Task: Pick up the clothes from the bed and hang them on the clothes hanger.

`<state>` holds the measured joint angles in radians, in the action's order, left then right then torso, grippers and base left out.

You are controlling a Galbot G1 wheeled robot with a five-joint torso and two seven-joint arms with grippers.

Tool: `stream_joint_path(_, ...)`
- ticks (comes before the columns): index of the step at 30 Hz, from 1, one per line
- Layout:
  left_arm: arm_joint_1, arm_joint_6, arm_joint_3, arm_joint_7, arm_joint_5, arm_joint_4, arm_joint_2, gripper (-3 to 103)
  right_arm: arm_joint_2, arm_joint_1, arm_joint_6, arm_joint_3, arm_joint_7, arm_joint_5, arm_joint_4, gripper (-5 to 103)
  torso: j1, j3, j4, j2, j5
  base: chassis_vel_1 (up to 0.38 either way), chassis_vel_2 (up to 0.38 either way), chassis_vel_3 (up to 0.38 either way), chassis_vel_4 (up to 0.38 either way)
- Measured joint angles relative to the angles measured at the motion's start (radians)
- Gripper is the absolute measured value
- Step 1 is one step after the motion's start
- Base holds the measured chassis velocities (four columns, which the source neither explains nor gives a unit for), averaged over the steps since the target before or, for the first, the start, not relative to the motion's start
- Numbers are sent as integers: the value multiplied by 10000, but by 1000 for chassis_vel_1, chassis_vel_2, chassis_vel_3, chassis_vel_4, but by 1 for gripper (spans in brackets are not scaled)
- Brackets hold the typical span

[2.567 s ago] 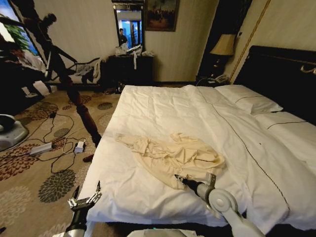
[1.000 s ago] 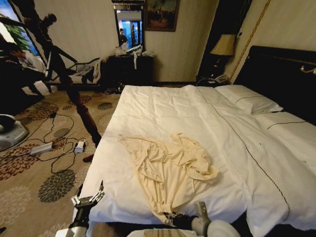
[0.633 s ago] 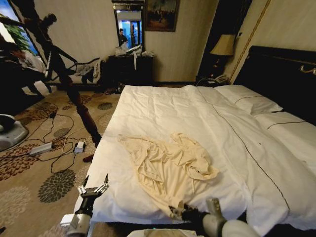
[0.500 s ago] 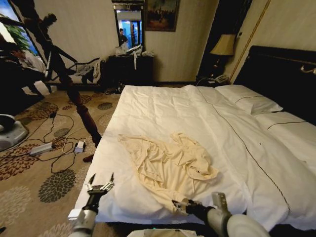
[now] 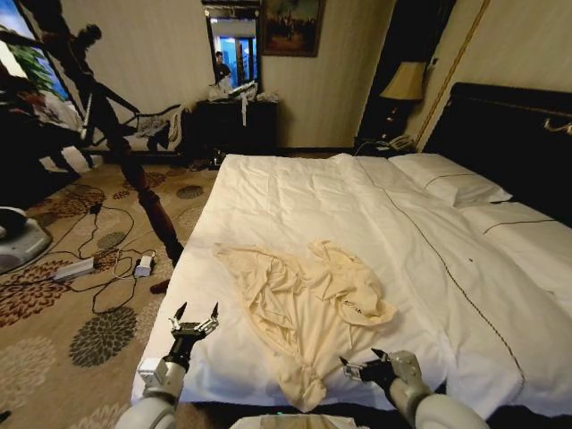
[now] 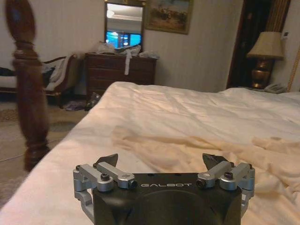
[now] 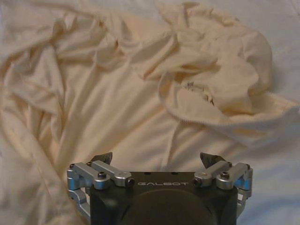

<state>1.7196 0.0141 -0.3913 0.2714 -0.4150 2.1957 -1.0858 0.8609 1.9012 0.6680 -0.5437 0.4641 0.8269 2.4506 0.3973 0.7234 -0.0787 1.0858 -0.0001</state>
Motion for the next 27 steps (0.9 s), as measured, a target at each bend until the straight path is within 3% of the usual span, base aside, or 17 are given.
stream_joint_path(1, -304, 173, 201, 156, -6, -49, 58, 100, -77, -384, -37, 44, 39, 522, -101, 100, 1, 0, -2, 0, -3, 0, 0, 0, 0)
stream_joint_path(2, -540, 299, 372, 291, -83, -99, 145, 100, -181, -842, -21, 119, 203, 1306, -242, 100, 0, 1, 13, -1, 4, 0, 0, 0, 0)
stream_joint_path(3, -540, 299, 372, 291, -83, -99, 145, 100, -181, -842, -21, 119, 203, 1306, -242, 100, 0, 1, 13, -1, 4, 0, 0, 0, 0)
stream_joint_path(4, -874, 472, 611, 410, -295, -202, 308, 100, -186, -1134, -13, 90, 427, 1997, -303, 100, 0, 2, 26, -1, 8, 0, 0, 0, 0)
stream_joint_path(7, -2283, 856, 1624, 667, -791, -886, 912, 100, 25, -1652, -142, -335, 1076, 4158, -412, 100, 1, 1, 3, -1, -2, 0, 0, 0, 0)
stream_joint_path(9, -2720, 931, 1972, 727, -881, -1160, 1039, 100, 118, -1767, -264, -482, 1114, 4514, -470, 100, 2, 2, -3, -1, 0, 0, 0, 0, 0)
stream_joint_path(10, -3361, 989, 2404, 810, -991, -1536, 1131, 100, 211, -1870, -512, -685, 962, 4563, -573, 100, 1, 2, 10, -1, 1, 0, 0, 0, 0)
stream_joint_path(13, -4213, 1076, 2961, 866, -1132, -1939, 1148, 100, 329, -1907, -1006, -847, 397, 3714, -818, 100, 1, 0, 13, -2, 0, 0, 0, 0, 0)
stream_joint_path(14, -4757, 1134, 3324, 917, -1214, -2203, 1131, 100, 415, -1903, -1527, -898, -54, 2733, -1017, 100, 1, 1, 7, -2, 2, 0, 0, 0, 0)
stream_joint_path(17, -5920, 1187, 4215, 970, -1313, -2846, 981, 100, 701, -1788, -2029, -1178, -755, 1540, -1208, 100, 2, 2, 8, -2, 2, 0, 0, 0, 0)
stream_joint_path(20, -6388, 1262, 4591, 1022, -1315, -3152, 876, 103, 886, -1599, -2050, -1348, -859, 1388, -1159, 100, 1, 1, 7, -2, 3, 0, 0, 0, 0)
stream_joint_path(27, -7303, 1483, 5430, 1206, -1130, -4241, 602, 93, 1072, -1169, -2050, -1644, -913, 1271, -1016, 100, 0, 0, 9, -1, 4, 0, 0, 0, 0)
